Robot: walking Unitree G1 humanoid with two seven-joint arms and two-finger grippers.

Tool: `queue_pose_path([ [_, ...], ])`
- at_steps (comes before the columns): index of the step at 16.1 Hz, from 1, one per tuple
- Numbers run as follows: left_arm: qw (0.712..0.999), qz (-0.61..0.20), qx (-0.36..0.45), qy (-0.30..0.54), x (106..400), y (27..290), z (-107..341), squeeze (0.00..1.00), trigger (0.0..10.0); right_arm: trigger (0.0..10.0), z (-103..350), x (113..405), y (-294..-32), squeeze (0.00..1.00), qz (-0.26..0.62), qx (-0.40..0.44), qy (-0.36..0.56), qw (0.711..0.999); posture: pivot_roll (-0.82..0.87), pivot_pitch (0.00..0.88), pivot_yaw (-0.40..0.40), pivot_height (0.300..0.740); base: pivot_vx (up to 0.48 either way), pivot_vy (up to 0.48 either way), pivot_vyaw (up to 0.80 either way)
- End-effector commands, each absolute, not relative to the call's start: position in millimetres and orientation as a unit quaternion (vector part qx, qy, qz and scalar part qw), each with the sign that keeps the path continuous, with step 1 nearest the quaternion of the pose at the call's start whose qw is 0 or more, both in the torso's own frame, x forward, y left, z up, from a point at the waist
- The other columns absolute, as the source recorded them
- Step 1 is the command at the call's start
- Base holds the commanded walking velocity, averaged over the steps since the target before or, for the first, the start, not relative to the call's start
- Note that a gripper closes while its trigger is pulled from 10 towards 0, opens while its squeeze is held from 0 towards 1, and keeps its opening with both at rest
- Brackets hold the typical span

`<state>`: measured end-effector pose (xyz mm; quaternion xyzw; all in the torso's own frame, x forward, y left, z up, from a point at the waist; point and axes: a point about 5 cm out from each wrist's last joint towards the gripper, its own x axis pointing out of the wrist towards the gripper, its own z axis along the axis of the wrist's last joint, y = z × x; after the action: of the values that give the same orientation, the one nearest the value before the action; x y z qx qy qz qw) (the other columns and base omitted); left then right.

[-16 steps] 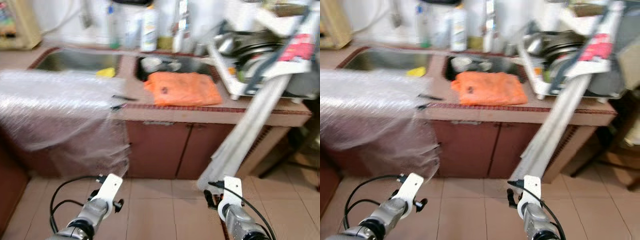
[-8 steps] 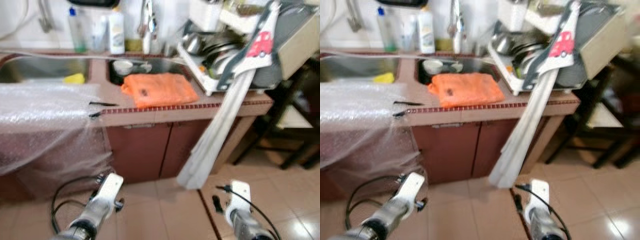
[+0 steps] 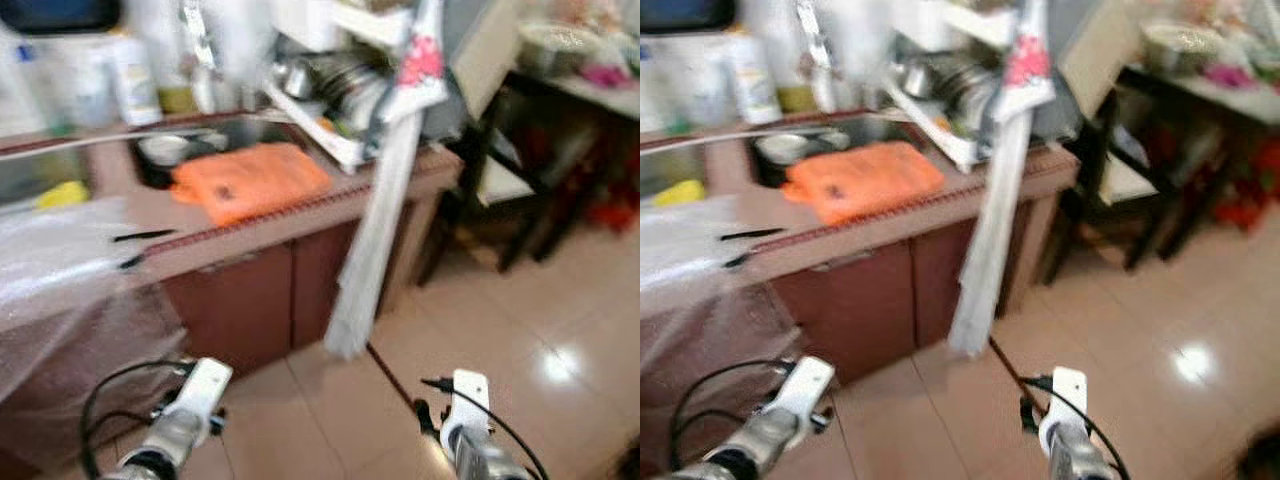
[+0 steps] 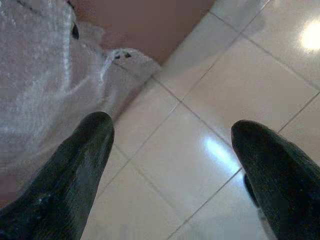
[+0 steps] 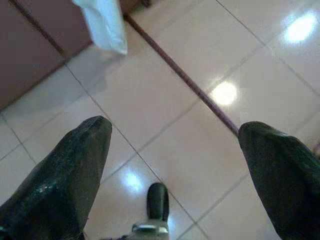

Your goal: Kitchen organization

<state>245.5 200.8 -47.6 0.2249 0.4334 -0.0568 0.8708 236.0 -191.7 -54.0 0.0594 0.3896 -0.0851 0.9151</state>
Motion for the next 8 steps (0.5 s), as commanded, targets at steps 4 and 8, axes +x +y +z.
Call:
queue_pose_path([
  [4, 0.873, -0.099, 0.204, 0.431, 250.3, 181.5, -46.9, 0.0, 10.0, 10.0, -58.2, 226.2, -204.4, 0.0, -0.093, 0.04, 0.403, 0.91, -0.04, 0.0, -0.018, 0.74, 0.0, 0.0, -0.78],
  [8, 0.867, -0.098, 0.206, 0.444, 246.3, 182.1, -49.8, 0.0, 10.0, 10.0, -60.7, 221.4, -205.3, 0.0, -0.077, 0.01, 0.407, 0.91, -0.05, 0.0, -0.031, 0.74, 0.0, 0.0, -0.31],
])
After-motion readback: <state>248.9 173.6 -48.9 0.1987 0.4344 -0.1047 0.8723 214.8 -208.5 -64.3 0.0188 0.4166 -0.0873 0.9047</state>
